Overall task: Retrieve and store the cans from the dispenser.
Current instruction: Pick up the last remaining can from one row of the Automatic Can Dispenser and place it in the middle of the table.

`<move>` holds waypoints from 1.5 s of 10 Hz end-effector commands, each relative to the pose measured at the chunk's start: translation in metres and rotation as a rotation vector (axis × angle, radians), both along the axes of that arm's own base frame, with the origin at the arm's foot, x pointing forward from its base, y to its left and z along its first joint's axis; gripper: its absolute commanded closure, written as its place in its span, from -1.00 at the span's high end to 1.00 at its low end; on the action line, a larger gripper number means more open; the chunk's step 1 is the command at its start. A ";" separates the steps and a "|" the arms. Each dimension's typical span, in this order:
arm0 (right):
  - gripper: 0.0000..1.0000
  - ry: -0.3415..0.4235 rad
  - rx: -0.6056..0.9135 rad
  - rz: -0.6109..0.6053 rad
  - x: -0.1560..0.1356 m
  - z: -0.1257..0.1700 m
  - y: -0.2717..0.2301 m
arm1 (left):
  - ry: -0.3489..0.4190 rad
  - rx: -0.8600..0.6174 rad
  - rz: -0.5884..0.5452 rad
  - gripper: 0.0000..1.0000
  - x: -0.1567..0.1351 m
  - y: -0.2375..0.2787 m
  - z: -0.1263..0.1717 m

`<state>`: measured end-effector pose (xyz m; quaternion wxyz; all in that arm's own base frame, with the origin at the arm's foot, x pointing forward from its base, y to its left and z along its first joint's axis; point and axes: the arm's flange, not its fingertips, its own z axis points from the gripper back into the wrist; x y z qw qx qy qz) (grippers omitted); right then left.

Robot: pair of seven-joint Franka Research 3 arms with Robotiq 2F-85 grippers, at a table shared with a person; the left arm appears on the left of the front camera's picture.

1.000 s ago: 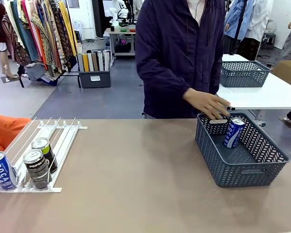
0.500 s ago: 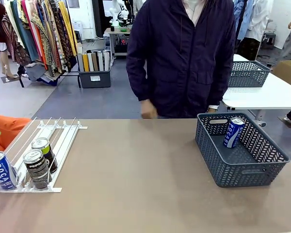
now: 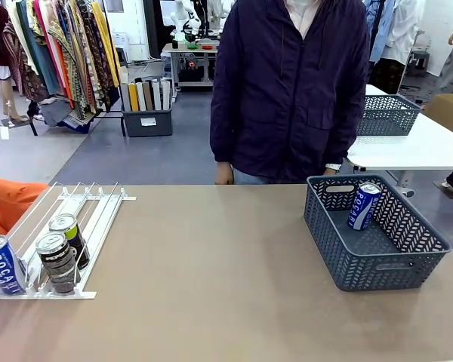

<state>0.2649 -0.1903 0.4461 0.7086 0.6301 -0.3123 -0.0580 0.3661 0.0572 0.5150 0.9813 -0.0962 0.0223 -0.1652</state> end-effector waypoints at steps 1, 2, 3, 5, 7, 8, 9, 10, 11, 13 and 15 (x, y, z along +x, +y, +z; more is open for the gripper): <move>1.00 -0.017 0.023 -0.010 0.003 0.005 0.001 | 0.012 0.020 -0.007 1.00 0.002 -0.002 -0.003; 1.00 -0.017 0.023 -0.010 0.003 0.005 0.001 | 0.015 0.030 -0.017 1.00 0.001 -0.007 -0.017; 1.00 -0.017 0.023 -0.010 0.003 0.005 0.001 | -0.017 0.079 0.092 1.00 -0.003 -0.005 -0.028; 1.00 -0.017 0.023 -0.010 0.003 0.005 0.001 | -0.075 0.065 0.228 1.00 -0.008 -0.002 -0.044; 1.00 -0.017 0.023 -0.010 0.003 0.005 0.001 | -0.053 0.044 0.265 1.00 -0.009 -0.003 -0.060; 1.00 -0.017 0.023 -0.010 0.003 0.005 0.001 | -0.014 0.027 0.273 1.00 -0.004 -0.006 -0.071; 1.00 -0.017 0.023 -0.010 0.003 0.005 0.001 | -0.014 0.071 0.328 1.00 0.001 -0.007 -0.083; 1.00 -0.017 0.023 -0.010 0.003 0.005 0.001 | 0.014 0.081 0.328 1.00 0.003 -0.008 -0.088; 1.00 -0.017 0.023 -0.010 0.003 0.005 0.001 | -0.022 0.146 0.392 1.00 0.006 -0.011 -0.096; 1.00 -0.017 0.023 -0.010 0.003 0.005 0.001 | 0.022 0.138 0.381 1.00 0.008 -0.016 -0.107; 1.00 -0.017 0.023 -0.010 0.003 0.005 0.001 | 0.031 0.148 0.395 1.00 0.008 -0.013 -0.107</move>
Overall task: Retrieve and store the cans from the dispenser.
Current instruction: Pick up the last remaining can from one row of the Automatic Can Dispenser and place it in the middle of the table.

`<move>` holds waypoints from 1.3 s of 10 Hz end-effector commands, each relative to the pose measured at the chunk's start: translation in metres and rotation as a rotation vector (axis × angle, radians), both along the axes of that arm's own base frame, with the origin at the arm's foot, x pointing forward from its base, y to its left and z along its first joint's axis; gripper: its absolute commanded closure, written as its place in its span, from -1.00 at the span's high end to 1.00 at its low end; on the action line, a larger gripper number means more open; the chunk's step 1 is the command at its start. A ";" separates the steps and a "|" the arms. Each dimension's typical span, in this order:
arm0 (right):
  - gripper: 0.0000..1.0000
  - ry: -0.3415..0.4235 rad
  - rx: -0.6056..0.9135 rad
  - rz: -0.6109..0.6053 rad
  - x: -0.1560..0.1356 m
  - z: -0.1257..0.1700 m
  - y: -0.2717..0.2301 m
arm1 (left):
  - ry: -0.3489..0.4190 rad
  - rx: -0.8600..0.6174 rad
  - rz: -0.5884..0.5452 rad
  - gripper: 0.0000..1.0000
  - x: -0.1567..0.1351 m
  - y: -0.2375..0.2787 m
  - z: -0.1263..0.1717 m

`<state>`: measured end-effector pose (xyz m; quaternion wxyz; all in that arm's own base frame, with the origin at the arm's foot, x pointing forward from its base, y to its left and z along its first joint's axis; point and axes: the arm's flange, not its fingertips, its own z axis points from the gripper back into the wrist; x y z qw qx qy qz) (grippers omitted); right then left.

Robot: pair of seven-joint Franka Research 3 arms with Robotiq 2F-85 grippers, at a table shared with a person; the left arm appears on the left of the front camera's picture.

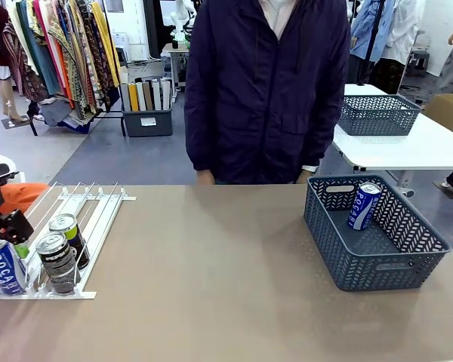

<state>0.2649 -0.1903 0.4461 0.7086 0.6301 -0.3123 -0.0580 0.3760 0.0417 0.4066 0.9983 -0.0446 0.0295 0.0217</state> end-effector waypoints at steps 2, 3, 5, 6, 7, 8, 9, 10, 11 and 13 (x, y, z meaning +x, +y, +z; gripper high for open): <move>1.00 -0.017 0.023 -0.010 0.003 0.005 0.001 | 0.011 0.038 0.032 1.00 -0.001 0.003 -0.002; 1.00 -0.017 0.023 -0.010 0.003 0.005 0.001 | 0.002 0.043 0.034 1.00 0.000 0.002 -0.002; 1.00 -0.017 0.023 -0.010 0.003 0.005 0.001 | -0.027 0.052 0.044 -1.00 0.001 0.001 -0.003; 1.00 -0.017 0.023 -0.010 0.003 0.005 0.001 | -0.037 0.051 0.048 -1.00 0.001 0.002 -0.003; 1.00 -0.017 0.023 -0.010 0.003 0.005 0.001 | -0.037 0.051 0.054 -1.00 0.002 0.002 -0.004; 1.00 -0.017 0.023 -0.010 0.003 0.005 0.001 | -0.034 0.056 0.057 -1.00 0.001 0.002 -0.004; 1.00 -0.017 0.023 -0.010 0.003 0.005 0.001 | -0.036 0.057 0.059 -1.00 0.002 0.002 -0.004; 1.00 -0.017 0.023 -0.010 0.003 0.005 0.001 | -0.040 0.058 0.060 -1.00 0.002 0.002 -0.003; 1.00 -0.017 0.023 -0.010 0.003 0.005 0.001 | -0.042 0.063 0.060 -1.00 0.002 0.003 -0.003; 1.00 -0.017 0.023 -0.010 0.003 0.005 0.001 | -0.072 0.075 0.056 -1.00 -0.002 0.004 0.009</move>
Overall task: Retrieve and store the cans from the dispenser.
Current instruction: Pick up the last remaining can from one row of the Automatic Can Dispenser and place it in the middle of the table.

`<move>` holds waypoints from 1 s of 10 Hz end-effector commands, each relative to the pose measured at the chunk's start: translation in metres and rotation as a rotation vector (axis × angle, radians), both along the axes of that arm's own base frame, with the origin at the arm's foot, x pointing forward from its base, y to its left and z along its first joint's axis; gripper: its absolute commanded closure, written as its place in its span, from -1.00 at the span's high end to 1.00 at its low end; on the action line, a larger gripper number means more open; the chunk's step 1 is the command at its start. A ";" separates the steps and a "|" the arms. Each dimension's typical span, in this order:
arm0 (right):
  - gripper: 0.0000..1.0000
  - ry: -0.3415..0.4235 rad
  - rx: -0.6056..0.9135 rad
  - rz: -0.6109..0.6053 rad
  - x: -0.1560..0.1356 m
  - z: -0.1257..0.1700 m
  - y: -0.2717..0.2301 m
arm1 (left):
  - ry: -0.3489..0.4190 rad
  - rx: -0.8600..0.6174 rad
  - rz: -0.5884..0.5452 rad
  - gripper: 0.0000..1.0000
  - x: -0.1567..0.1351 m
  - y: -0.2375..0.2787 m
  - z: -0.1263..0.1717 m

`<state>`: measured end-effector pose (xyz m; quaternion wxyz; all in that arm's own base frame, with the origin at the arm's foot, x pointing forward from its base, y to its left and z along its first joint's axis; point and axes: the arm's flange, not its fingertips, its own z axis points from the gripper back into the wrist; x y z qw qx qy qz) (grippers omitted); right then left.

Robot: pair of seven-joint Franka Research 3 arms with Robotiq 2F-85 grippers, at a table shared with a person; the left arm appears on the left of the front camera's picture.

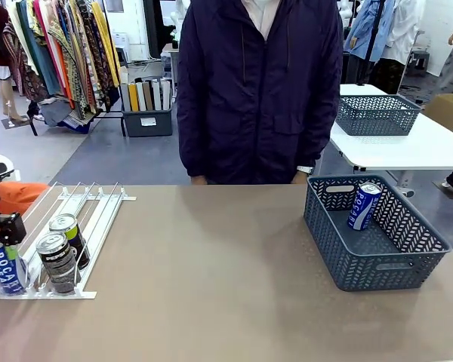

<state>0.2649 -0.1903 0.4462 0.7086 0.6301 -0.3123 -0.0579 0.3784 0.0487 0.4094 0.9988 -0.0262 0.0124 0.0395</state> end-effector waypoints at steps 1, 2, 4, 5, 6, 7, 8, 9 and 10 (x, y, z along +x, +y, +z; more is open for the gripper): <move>1.00 -0.017 0.023 -0.010 0.003 0.005 0.001 | -0.093 0.046 0.036 -1.00 -0.010 0.000 0.026; 1.00 -0.017 0.023 -0.010 0.003 0.005 0.001 | -0.134 0.051 0.032 -1.00 -0.019 0.002 0.055; 1.00 -0.017 0.023 -0.010 0.003 0.005 0.001 | -0.213 -0.009 -0.045 -1.00 -0.047 0.006 0.123; 1.00 -0.017 0.023 -0.010 0.003 0.005 0.001 | -0.284 -0.029 -0.077 -1.00 -0.059 0.009 0.149; 1.00 -0.017 0.023 -0.010 0.003 0.005 0.001 | -0.369 -0.065 -0.091 -1.00 -0.073 0.012 0.170; 1.00 -0.017 0.023 -0.010 0.003 0.005 0.001 | -0.445 -0.116 -0.081 -1.00 -0.080 0.017 0.178; 1.00 -0.017 0.023 -0.010 0.003 0.005 0.001 | -0.483 -0.199 -0.061 -1.00 -0.081 0.026 0.178; 1.00 -0.017 0.023 -0.010 0.003 0.005 0.001 | -0.450 -0.258 -0.035 -1.00 -0.079 0.042 0.170; 1.00 -0.017 0.023 -0.010 0.003 0.005 0.001 | -0.432 -0.098 -0.051 -1.00 -0.088 0.019 0.193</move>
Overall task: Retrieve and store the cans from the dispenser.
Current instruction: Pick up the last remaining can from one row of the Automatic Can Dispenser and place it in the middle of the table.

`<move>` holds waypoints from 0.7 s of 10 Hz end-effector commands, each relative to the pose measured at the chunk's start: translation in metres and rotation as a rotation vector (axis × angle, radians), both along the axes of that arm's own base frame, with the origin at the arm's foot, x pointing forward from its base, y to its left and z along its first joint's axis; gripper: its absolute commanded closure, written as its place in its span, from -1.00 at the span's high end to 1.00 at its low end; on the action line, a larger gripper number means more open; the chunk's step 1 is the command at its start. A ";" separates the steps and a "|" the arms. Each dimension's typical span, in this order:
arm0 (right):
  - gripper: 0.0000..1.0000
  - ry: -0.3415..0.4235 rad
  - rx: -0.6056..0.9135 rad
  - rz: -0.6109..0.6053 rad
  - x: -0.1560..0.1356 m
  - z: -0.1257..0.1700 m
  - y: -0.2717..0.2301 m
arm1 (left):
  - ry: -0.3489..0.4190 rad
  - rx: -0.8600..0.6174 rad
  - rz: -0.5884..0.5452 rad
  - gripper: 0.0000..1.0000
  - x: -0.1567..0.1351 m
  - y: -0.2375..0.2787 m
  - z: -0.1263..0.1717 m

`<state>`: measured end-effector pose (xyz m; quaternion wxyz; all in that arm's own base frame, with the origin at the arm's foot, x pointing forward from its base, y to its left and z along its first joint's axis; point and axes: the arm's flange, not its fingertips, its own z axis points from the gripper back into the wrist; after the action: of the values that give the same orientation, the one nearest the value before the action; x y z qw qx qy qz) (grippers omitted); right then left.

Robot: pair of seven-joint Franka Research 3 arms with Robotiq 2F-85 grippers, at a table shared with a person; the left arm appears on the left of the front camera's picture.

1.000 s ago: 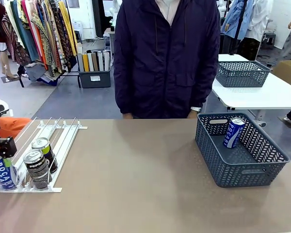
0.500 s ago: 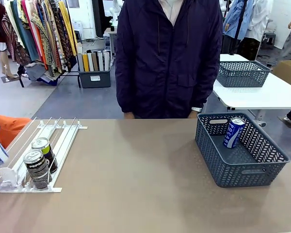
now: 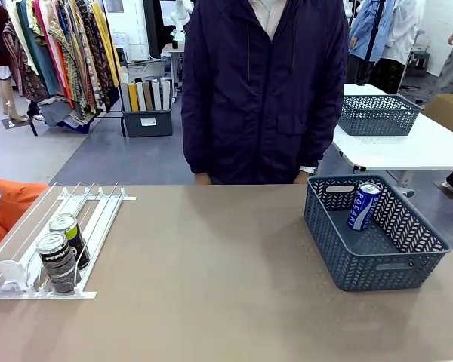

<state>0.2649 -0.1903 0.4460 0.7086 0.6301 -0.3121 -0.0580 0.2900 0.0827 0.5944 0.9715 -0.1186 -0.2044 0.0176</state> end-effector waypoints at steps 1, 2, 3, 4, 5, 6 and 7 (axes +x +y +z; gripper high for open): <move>1.00 -0.018 0.023 -0.010 0.003 0.005 0.001 | 0.011 0.076 -0.007 -1.00 0.001 -0.015 0.008; 1.00 -0.018 0.023 -0.010 0.003 0.005 0.001 | 0.011 0.076 -0.007 -1.00 0.001 -0.015 0.008; 1.00 -0.018 0.023 -0.010 0.003 0.005 0.001 | 0.011 0.076 -0.007 -1.00 0.001 -0.015 0.008; 1.00 -0.018 0.023 -0.010 0.003 0.005 0.001 | 0.011 0.076 -0.007 -1.00 0.001 -0.015 0.008; 1.00 -0.018 0.023 -0.010 0.003 0.005 0.001 | 0.014 0.056 -0.019 -1.00 0.002 -0.018 0.001; 1.00 -0.018 0.023 -0.010 0.003 0.005 0.001 | -0.018 0.019 -0.020 -1.00 0.019 -0.038 0.008; 1.00 -0.018 0.023 -0.010 0.003 0.005 0.001 | -0.044 0.033 -0.050 -1.00 0.043 -0.080 0.017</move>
<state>0.2649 -0.1903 0.4461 0.7086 0.6301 -0.3122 -0.0580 0.3070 0.0379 0.5981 0.9733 -0.1023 -0.2051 -0.0082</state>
